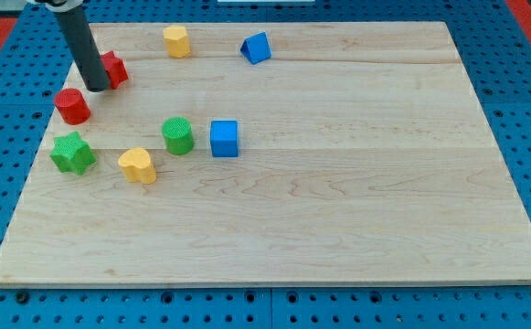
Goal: Slightly push the yellow heart towards the bottom left of the board
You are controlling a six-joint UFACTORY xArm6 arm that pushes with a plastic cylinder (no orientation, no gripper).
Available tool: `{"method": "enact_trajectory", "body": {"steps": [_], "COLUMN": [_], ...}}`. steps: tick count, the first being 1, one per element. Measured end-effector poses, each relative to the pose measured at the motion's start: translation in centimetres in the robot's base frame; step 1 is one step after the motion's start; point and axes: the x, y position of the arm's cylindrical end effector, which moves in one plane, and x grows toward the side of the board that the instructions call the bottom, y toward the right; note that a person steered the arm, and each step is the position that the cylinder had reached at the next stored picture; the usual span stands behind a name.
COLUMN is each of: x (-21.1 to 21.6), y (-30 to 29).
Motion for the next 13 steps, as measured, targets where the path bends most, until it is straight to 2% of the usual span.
{"method": "enact_trajectory", "body": {"steps": [1, 4, 5, 7, 9, 11, 13], "x": [0.0, -2.4, 1.7, 9.6, 9.6, 5.9, 5.9], "y": [-2.1, 1.1, 2.5, 1.6, -2.7, -6.3, -4.8]}}
